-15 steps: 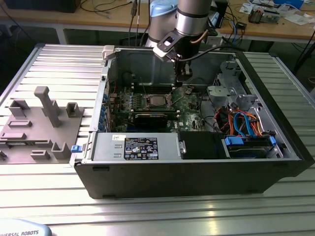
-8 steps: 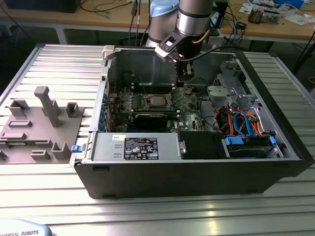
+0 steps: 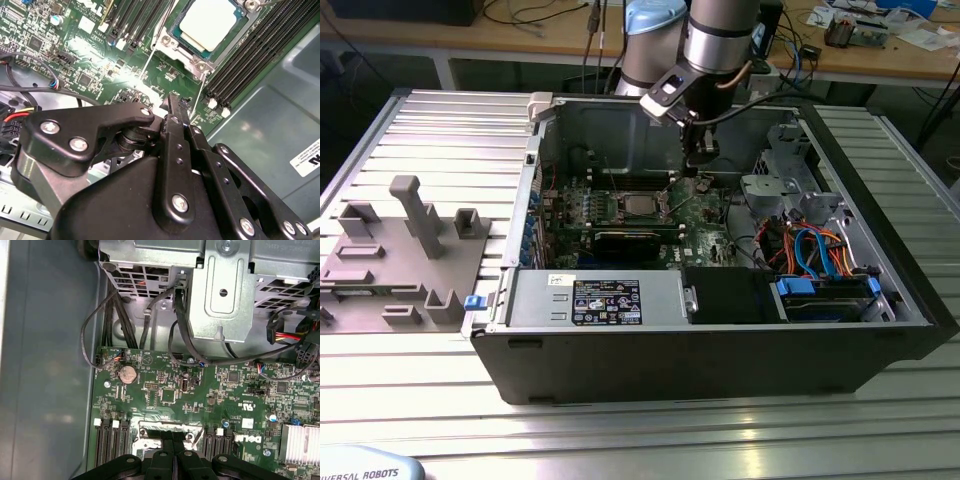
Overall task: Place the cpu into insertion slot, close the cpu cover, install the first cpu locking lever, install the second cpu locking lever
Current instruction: 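Close the cpu cover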
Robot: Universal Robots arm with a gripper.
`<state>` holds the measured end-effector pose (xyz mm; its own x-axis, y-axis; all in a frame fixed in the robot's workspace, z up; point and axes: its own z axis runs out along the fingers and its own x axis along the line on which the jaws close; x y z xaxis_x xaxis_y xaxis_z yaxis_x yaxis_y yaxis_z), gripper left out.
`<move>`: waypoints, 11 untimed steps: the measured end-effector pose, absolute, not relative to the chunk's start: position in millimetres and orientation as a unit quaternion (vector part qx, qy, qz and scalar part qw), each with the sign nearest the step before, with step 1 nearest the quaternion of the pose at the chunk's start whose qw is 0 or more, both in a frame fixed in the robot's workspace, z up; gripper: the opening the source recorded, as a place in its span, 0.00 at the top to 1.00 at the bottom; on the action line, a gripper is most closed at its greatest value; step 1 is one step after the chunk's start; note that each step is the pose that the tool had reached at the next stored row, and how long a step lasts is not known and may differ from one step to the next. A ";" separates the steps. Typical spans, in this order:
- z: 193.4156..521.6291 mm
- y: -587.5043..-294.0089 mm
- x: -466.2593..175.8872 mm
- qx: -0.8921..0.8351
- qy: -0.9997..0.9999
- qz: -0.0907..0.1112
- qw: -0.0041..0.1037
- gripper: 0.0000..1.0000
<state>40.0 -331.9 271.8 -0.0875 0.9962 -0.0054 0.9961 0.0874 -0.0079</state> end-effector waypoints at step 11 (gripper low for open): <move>271.6 -331.9 45.5 -0.675 -0.737 0.005 0.001 0.89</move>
<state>45.5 -331.9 271.6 -0.0875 0.9962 -0.0054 0.9961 0.0875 -0.0079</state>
